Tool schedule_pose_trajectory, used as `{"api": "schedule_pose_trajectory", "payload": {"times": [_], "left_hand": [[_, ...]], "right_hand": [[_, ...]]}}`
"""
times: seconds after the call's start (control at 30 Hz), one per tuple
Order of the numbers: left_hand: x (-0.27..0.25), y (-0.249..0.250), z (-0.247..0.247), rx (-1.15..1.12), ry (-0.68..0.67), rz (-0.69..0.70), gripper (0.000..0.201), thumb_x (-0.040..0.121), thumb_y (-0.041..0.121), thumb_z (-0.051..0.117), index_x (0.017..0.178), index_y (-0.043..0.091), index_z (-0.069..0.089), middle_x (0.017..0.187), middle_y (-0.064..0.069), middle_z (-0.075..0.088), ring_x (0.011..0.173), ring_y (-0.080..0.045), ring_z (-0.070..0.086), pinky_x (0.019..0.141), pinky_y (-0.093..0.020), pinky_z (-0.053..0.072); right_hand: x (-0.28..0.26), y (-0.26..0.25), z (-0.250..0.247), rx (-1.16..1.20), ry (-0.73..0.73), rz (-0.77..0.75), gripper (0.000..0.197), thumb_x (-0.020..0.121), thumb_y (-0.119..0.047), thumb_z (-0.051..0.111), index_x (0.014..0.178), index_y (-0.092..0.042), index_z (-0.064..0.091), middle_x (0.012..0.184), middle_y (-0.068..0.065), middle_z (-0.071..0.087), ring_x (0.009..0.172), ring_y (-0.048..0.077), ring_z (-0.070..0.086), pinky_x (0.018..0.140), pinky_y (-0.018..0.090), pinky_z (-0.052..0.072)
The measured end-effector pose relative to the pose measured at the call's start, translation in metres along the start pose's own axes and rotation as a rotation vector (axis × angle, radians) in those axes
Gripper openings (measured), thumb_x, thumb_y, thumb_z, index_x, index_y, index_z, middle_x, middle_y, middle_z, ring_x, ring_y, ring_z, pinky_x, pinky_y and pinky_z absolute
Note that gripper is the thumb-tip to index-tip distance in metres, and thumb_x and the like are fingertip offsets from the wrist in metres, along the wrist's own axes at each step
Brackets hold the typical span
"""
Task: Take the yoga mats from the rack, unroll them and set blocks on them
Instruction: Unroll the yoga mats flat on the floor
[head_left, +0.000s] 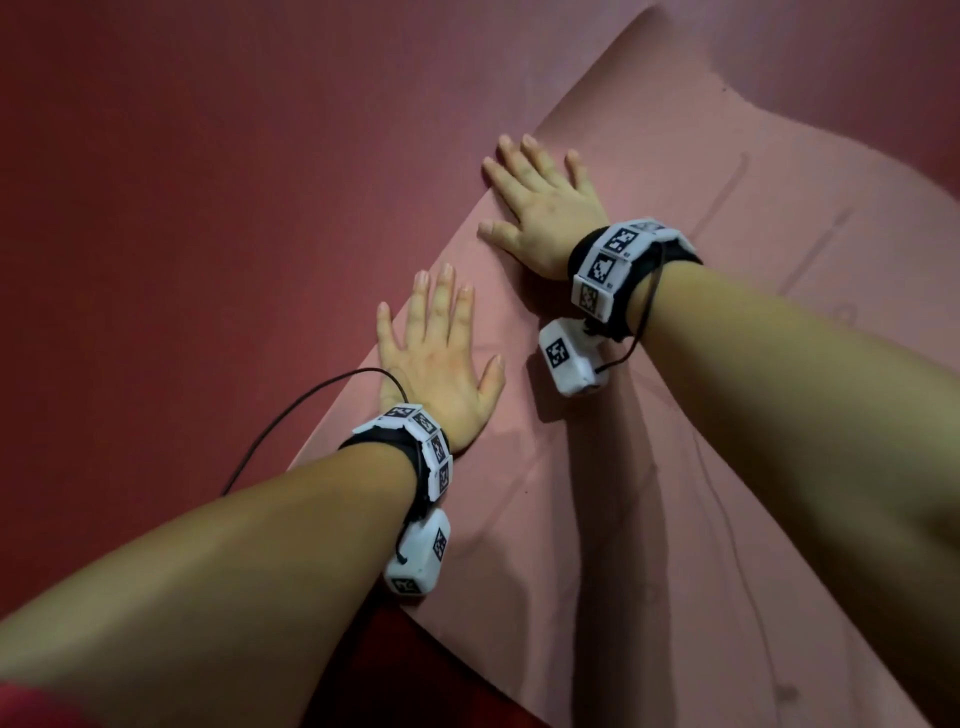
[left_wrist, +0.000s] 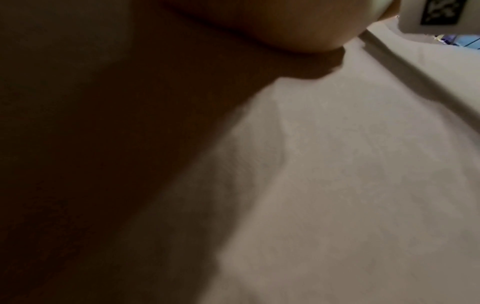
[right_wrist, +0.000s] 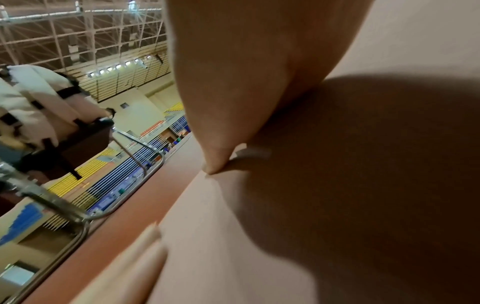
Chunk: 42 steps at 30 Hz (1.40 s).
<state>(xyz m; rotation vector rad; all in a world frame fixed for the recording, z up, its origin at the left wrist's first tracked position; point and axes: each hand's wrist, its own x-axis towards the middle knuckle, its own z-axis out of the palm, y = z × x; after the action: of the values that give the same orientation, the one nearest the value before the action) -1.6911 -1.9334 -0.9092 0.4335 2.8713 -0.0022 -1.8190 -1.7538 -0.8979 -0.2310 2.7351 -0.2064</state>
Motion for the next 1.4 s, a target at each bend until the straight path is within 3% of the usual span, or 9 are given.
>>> {"api": "schedule_pose_trajectory", "payload": {"times": [0.13, 0.3, 0.7, 0.77, 0.87, 1.03, 1.17, 1.27, 1.4], "left_hand": [[0.0, 0.0, -0.002, 0.003, -0.024, 0.008, 0.081, 0.091, 0.058, 0.027, 0.158, 0.017, 0.008, 0.166, -0.005, -0.006, 0.152, -0.026, -0.009, 0.116, -0.062, 0.009], [-0.001, 0.0, -0.003, 0.008, -0.048, 0.011, 0.082, 0.091, 0.058, 0.027, 0.158, 0.016, 0.007, 0.166, -0.005, -0.009, 0.152, -0.026, -0.012, 0.116, -0.062, 0.008], [-0.001, 0.0, -0.001, -0.024, -0.037, 0.009, 0.082, 0.09, 0.059, 0.027, 0.158, 0.017, 0.01, 0.166, -0.004, -0.005, 0.152, -0.026, -0.009, 0.116, -0.062, 0.007], [-0.001, 0.0, 0.0, -0.009, -0.024, 0.017, 0.081, 0.091, 0.059, 0.026, 0.158, 0.017, 0.011, 0.166, -0.004, -0.003, 0.152, -0.026, -0.007, 0.117, -0.062, 0.008], [-0.001, 0.0, 0.0, 0.019, -0.03, 0.019, 0.079, 0.093, 0.059, 0.02, 0.158, 0.017, 0.007, 0.166, -0.005, -0.006, 0.152, -0.027, -0.008, 0.117, -0.062, 0.007], [0.002, 0.001, -0.002, 0.016, -0.051, -0.01, 0.079, 0.092, 0.059, 0.02, 0.158, 0.019, 0.005, 0.166, -0.001, -0.009, 0.152, -0.023, -0.009, 0.119, -0.059, 0.004], [0.0, -0.006, -0.015, -0.056, -0.168, 0.024, 0.075, 0.099, 0.057, 0.022, 0.159, 0.019, -0.002, 0.165, 0.001, -0.015, 0.152, -0.02, -0.014, 0.121, -0.054, -0.002], [-0.024, -0.012, -0.024, -0.002, -0.234, 0.025, 0.078, 0.099, 0.057, 0.029, 0.158, 0.018, -0.003, 0.165, -0.001, -0.014, 0.152, -0.02, -0.013, 0.122, -0.052, -0.004], [-0.053, -0.029, -0.038, 0.057, -0.342, 0.038, 0.086, 0.095, 0.051, 0.048, 0.159, 0.019, 0.0, 0.165, 0.0, -0.012, 0.152, -0.02, -0.008, 0.123, -0.051, 0.003]], "right_hand": [[0.027, 0.017, -0.018, 0.067, -0.019, 0.125, 0.079, 0.096, -0.061, 0.033, 0.158, -0.023, 0.002, 0.165, -0.004, -0.01, 0.151, 0.013, -0.01, 0.119, 0.052, -0.007], [0.04, 0.04, -0.028, 0.082, 0.011, 0.291, 0.094, 0.088, -0.074, 0.032, 0.158, -0.02, -0.001, 0.164, -0.001, -0.014, 0.151, 0.015, -0.012, 0.12, 0.055, -0.005], [0.04, 0.034, -0.028, 0.075, 0.029, 0.311, 0.091, 0.09, -0.071, 0.032, 0.158, -0.018, 0.0, 0.164, 0.003, -0.013, 0.151, 0.021, -0.011, 0.119, 0.056, -0.003], [0.031, 0.019, -0.025, 0.08, 0.012, 0.336, 0.085, 0.093, -0.067, 0.032, 0.158, -0.022, 0.0, 0.164, 0.005, -0.015, 0.151, 0.027, -0.013, 0.119, 0.057, -0.003], [0.001, -0.016, -0.01, 0.091, -0.054, 0.257, 0.081, 0.092, -0.066, 0.034, 0.156, -0.032, -0.001, 0.163, 0.005, -0.02, 0.149, 0.033, -0.017, 0.119, 0.057, -0.005], [-0.06, -0.041, 0.017, 0.097, -0.079, 0.141, 0.073, 0.096, -0.059, 0.036, 0.155, -0.037, 0.001, 0.164, 0.001, -0.016, 0.15, 0.029, -0.016, 0.119, 0.056, -0.005], [-0.095, -0.051, 0.03, 0.085, -0.096, 0.107, 0.076, 0.094, -0.053, 0.047, 0.155, -0.039, 0.003, 0.164, 0.001, -0.014, 0.15, 0.028, -0.014, 0.12, 0.057, -0.003], [-0.12, -0.062, 0.036, 0.07, -0.131, 0.098, 0.079, 0.093, -0.051, 0.051, 0.155, -0.04, 0.004, 0.164, 0.002, -0.014, 0.15, 0.029, -0.014, 0.119, 0.059, -0.001], [-0.138, -0.076, 0.033, 0.067, -0.181, 0.092, 0.077, 0.091, -0.038, 0.056, 0.153, -0.043, 0.011, 0.165, 0.002, -0.011, 0.15, 0.032, -0.011, 0.118, 0.061, 0.004]]}}
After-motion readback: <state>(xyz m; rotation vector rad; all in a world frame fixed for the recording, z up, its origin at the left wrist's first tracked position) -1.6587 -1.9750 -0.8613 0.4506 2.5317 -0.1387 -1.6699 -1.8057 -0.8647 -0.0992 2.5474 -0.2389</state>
